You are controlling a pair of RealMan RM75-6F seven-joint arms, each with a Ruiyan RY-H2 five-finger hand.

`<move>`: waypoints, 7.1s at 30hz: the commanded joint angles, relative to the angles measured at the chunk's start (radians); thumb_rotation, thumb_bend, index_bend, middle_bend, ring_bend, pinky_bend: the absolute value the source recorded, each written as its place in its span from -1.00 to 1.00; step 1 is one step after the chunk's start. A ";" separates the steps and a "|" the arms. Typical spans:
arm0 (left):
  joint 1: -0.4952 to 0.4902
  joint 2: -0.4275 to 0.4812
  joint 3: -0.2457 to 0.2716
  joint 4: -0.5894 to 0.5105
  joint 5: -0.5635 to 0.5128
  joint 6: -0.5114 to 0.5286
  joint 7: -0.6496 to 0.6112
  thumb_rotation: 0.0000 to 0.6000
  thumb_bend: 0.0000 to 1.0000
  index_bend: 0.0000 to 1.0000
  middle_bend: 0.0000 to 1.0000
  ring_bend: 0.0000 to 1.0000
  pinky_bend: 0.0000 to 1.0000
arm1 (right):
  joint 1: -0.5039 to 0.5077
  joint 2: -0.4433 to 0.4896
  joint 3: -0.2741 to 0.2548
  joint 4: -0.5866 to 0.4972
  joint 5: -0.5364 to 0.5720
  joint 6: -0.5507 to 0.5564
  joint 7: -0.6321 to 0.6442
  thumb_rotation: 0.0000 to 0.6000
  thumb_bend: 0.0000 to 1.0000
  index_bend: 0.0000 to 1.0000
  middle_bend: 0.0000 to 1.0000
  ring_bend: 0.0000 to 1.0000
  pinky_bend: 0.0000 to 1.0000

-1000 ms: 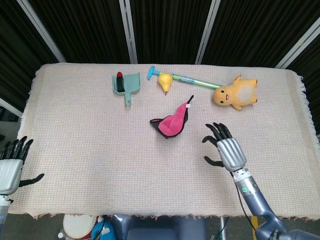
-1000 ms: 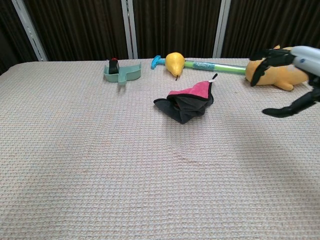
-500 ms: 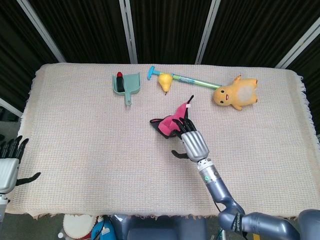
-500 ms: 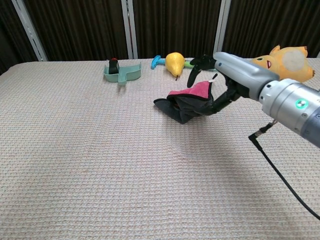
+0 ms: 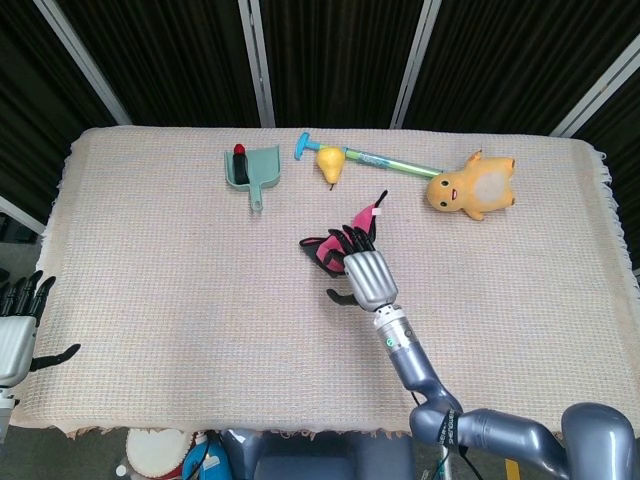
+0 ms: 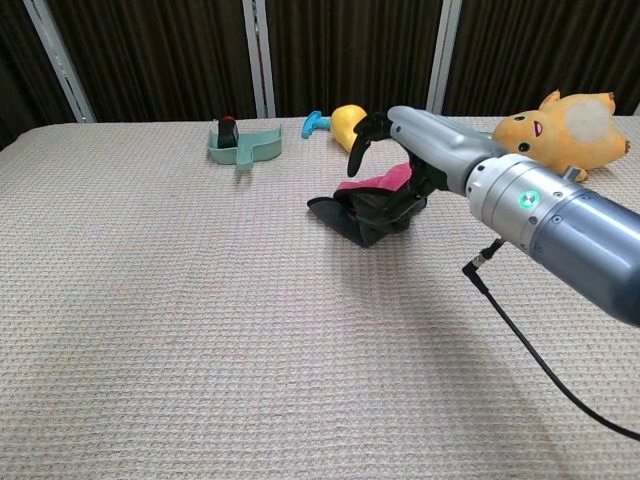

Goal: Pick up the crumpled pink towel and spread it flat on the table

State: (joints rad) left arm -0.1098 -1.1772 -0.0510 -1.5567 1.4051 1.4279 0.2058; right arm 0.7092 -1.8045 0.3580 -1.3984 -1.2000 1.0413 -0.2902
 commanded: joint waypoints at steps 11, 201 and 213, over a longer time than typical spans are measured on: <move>-0.002 -0.008 0.006 0.005 0.008 -0.003 0.003 1.00 -1.00 -1.00 -1.00 -1.00 -1.00 | 0.030 -0.044 -0.001 0.094 0.052 -0.008 -0.007 1.00 -0.42 -0.12 -0.70 -0.97 -0.88; -0.811 -0.414 -0.314 0.239 -0.425 -0.560 -0.045 1.00 -0.21 0.21 -0.65 -1.00 -0.93 | 0.208 0.559 0.041 -0.477 0.292 0.128 -0.083 1.00 -0.01 0.22 -0.57 -0.95 -0.87; -0.807 -0.310 -0.338 0.134 -0.439 -0.527 -0.011 1.00 -0.19 0.22 -0.65 -1.00 -0.93 | 0.159 0.581 0.020 -0.465 0.262 0.133 -0.024 1.00 -0.01 0.22 -0.57 -0.94 -0.87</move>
State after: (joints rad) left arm -0.9164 -1.4957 -0.3853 -1.4135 0.9703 0.8971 0.1892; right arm 0.8706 -1.2257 0.3795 -1.8634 -0.9370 1.1741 -0.3174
